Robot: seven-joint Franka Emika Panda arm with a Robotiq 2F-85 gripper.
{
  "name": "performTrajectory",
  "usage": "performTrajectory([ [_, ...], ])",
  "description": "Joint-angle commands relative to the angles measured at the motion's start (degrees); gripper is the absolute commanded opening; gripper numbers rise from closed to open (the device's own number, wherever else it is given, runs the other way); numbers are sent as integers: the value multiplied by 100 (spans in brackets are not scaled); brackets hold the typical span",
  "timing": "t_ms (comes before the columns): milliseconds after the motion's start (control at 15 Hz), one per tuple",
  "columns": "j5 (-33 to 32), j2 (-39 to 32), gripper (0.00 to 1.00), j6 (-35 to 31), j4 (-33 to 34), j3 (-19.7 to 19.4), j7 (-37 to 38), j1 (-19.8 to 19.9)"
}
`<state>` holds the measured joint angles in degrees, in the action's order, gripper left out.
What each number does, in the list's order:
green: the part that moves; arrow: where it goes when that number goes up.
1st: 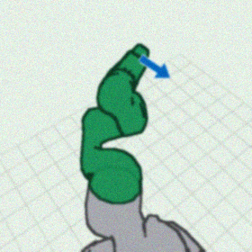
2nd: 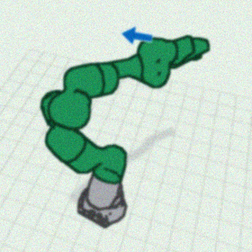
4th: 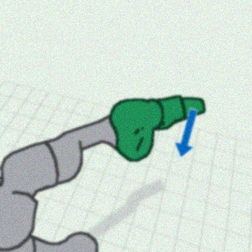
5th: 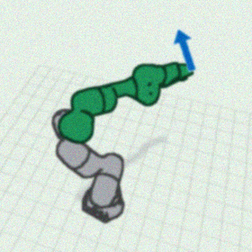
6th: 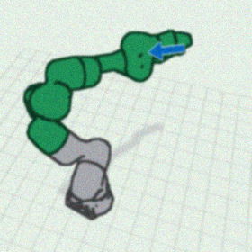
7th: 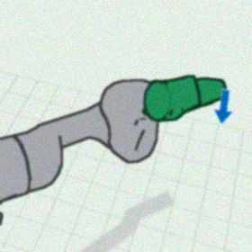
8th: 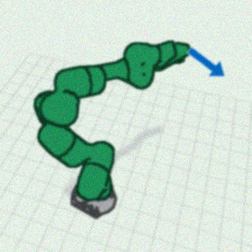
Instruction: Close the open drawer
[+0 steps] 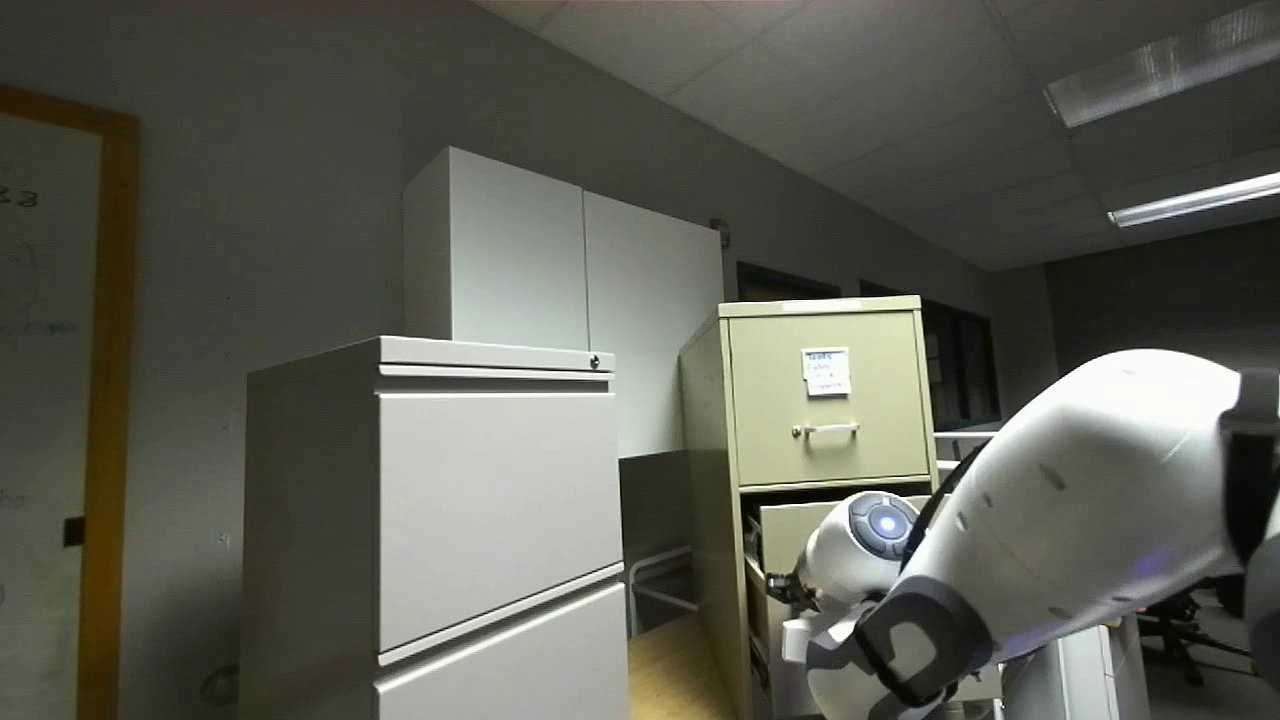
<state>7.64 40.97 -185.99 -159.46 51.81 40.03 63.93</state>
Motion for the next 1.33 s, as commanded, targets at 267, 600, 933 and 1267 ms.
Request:
performTrajectory([
  [267,726,1887,0,627,1381,2867,1208,2600],
  [600,640,2702,0,1650,2363,3194,1648,3218],
  [933,611,2864,0,2139,3099,3182,1684,3471],
  [1267,661,2007,0,1934,2695,3022,1233,2893],
])
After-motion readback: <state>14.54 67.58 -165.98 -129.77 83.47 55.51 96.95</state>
